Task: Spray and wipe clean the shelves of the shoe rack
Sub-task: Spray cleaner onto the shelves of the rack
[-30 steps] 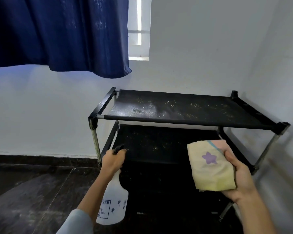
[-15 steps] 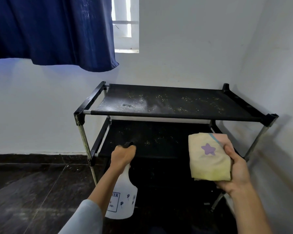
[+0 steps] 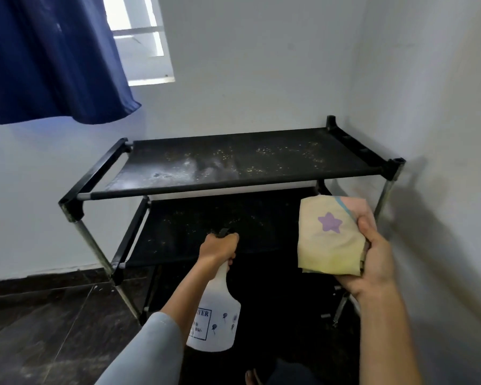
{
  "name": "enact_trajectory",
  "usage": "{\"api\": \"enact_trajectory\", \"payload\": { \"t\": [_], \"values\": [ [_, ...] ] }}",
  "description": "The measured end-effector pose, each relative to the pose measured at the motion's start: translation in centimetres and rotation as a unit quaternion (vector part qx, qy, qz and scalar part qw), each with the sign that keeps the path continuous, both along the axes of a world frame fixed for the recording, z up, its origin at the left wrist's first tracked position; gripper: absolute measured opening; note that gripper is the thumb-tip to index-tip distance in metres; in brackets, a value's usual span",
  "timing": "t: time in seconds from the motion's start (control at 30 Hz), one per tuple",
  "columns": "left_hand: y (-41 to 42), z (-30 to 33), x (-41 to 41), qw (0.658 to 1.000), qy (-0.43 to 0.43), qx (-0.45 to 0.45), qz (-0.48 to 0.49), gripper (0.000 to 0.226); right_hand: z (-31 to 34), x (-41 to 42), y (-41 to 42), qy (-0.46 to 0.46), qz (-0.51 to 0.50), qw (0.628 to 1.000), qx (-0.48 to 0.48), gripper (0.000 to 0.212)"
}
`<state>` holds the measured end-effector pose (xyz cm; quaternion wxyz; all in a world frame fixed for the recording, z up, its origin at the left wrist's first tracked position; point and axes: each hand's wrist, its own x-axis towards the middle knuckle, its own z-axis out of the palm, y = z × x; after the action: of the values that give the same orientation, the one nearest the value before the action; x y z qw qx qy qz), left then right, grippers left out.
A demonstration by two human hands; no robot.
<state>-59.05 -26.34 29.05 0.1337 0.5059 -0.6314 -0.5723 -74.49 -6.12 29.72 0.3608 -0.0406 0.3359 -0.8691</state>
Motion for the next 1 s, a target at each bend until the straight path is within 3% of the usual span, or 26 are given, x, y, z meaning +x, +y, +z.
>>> {"api": "enact_trajectory", "payload": {
  "t": [0.07, 0.3, 0.43, 0.67, 0.83, 1.0],
  "values": [
    [0.7, 0.2, -1.8, 1.0, -0.002, 0.02, -0.02, 0.023, 0.0, -0.5, 0.6, 0.01, -0.013, 1.0, -0.009, 0.026],
    [3.0, 0.6, -6.2, 0.996, -0.036, -0.08, 0.003, 0.02, 0.0, -1.4, 2.8, 0.072, -0.012, 0.997, -0.009, 0.03],
    [4.4, 0.9, -7.7, 0.999, -0.011, 0.004, -0.039, 0.018, 0.1, -2.0, 4.5, 0.069, -0.022, 0.997, -0.017, 0.03],
    [7.1, 0.4, -10.7, 0.995, -0.012, 0.067, -0.073, 0.017, 0.3, -3.4, 7.0, 0.082, -0.079, 0.993, -0.02, 0.033],
    [8.5, 0.9, -12.5, 0.993, 0.027, 0.051, -0.105, 0.026, 0.6, -3.8, 7.5, 0.082, -0.083, 0.993, -0.025, 0.04],
    [9.8, 0.8, -13.0, 0.992, 0.01, 0.047, -0.113, 0.013, 0.4, -4.2, 7.5, 0.077, -0.078, 0.994, -0.012, 0.031]
  ]
}}
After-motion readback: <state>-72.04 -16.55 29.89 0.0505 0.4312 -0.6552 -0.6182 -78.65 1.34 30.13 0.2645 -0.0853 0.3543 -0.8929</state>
